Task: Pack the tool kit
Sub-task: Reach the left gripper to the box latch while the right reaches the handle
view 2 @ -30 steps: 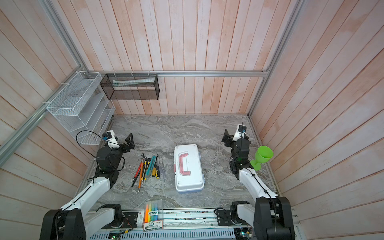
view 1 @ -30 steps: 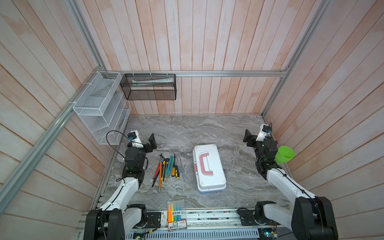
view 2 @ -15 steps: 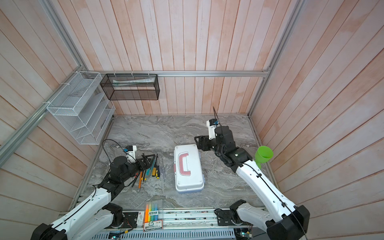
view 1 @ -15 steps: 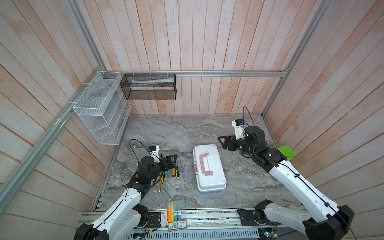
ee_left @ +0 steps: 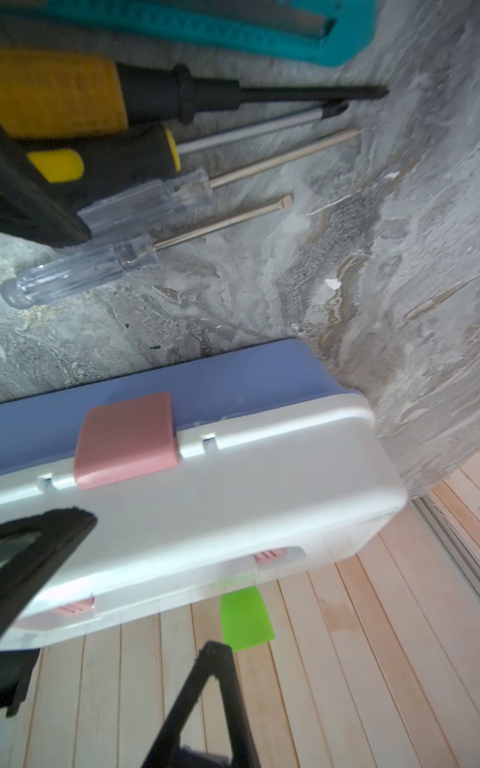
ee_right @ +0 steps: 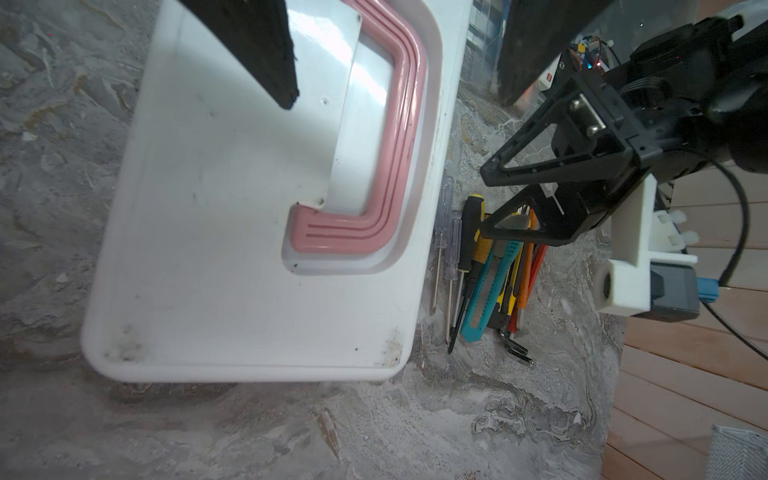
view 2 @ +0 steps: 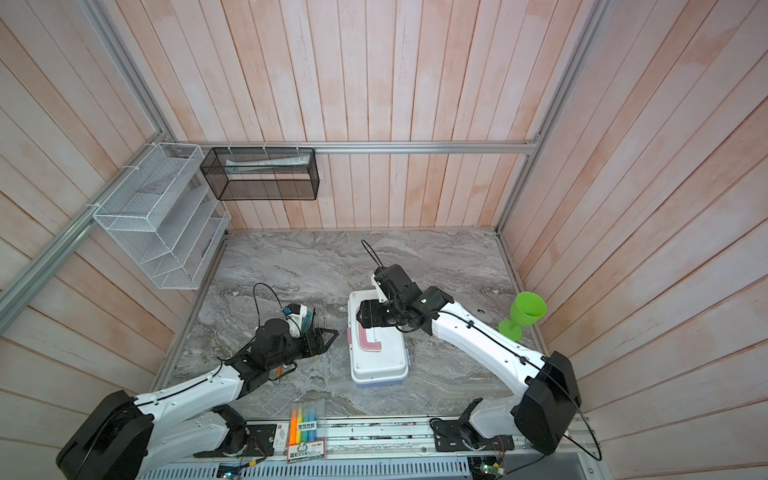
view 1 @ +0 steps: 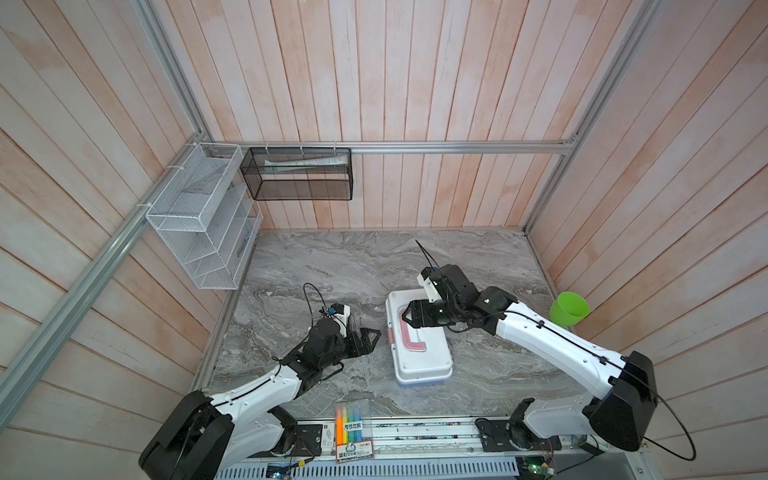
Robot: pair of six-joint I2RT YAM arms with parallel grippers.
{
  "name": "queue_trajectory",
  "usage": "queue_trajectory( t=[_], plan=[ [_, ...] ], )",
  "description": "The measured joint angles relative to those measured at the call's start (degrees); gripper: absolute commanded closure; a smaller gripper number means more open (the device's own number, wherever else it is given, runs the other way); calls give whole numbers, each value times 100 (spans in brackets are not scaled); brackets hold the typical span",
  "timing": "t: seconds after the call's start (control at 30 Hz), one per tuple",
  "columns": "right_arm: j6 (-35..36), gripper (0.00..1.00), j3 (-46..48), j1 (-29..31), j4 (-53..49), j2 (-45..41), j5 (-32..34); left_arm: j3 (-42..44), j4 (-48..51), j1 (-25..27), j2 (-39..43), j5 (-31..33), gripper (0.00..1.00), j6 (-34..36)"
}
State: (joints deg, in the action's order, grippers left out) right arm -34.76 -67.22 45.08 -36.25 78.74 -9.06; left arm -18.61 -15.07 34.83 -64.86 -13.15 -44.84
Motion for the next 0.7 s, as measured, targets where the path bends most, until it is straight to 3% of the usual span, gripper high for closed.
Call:
queue_trajectory(
  t=[0.23,0.7],
  plan=[
    [-221,25,-94,192,151,444,-107,0,-254,343,-367,197,0,-57],
    [-428,25,-114,313,474,903,-151,0,-291,361,-426,470,0,-85]
  ],
)
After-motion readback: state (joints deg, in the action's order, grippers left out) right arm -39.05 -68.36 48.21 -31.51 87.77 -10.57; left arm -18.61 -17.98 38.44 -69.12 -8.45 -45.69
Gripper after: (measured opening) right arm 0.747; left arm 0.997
